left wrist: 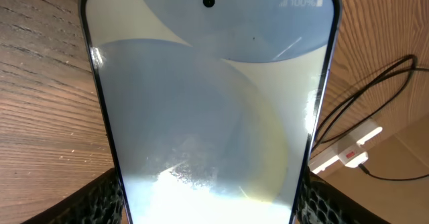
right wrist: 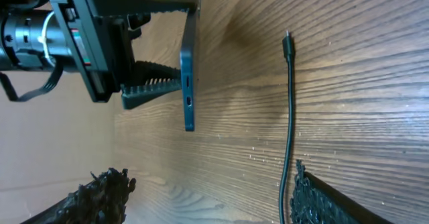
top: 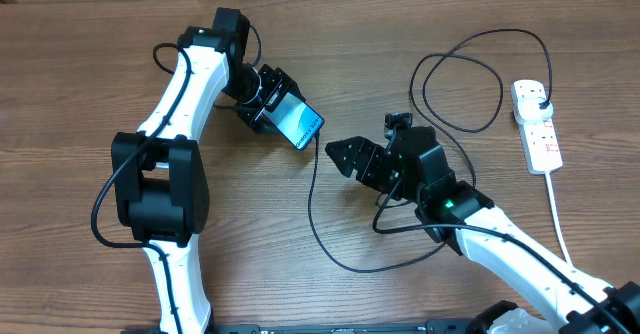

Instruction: Plug charger to phone and switch on socket

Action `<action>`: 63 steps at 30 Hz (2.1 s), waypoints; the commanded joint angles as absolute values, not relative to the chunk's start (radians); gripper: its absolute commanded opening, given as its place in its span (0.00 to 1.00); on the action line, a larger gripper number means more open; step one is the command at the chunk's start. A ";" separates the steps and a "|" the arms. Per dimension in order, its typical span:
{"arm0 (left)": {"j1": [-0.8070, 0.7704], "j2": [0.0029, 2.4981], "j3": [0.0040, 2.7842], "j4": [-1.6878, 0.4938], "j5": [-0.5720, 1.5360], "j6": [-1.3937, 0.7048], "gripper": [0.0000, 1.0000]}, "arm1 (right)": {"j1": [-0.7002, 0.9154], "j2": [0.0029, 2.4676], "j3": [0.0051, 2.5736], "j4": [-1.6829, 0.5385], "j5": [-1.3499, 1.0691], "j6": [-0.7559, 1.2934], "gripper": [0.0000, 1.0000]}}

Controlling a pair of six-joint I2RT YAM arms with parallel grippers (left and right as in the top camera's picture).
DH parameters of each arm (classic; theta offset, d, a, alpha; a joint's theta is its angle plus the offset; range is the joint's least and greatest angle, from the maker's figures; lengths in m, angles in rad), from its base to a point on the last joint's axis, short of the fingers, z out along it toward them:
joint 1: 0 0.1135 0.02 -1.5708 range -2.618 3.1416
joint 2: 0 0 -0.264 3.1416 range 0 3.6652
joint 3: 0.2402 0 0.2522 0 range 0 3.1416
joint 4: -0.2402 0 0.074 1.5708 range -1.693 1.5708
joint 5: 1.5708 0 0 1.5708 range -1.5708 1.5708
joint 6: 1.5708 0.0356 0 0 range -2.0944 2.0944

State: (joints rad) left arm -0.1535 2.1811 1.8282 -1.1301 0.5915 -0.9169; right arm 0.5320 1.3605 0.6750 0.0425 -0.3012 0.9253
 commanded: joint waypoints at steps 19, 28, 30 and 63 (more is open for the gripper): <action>-0.200 2.183 1.862 -1.156 0.656 -0.977 0.36 | 0.556 1.417 0.702 0.149 -0.219 0.977 0.72; -0.258 2.183 1.862 -1.156 0.696 -1.023 0.34 | 0.556 1.418 0.702 0.140 -0.179 1.004 0.65; -0.275 2.183 1.862 -1.156 0.700 -1.040 0.34 | 0.556 1.418 0.702 0.133 -0.179 1.005 0.65; -0.348 2.183 1.862 -1.156 0.699 -1.115 0.37 | 0.556 1.528 0.702 0.191 -0.105 1.022 0.37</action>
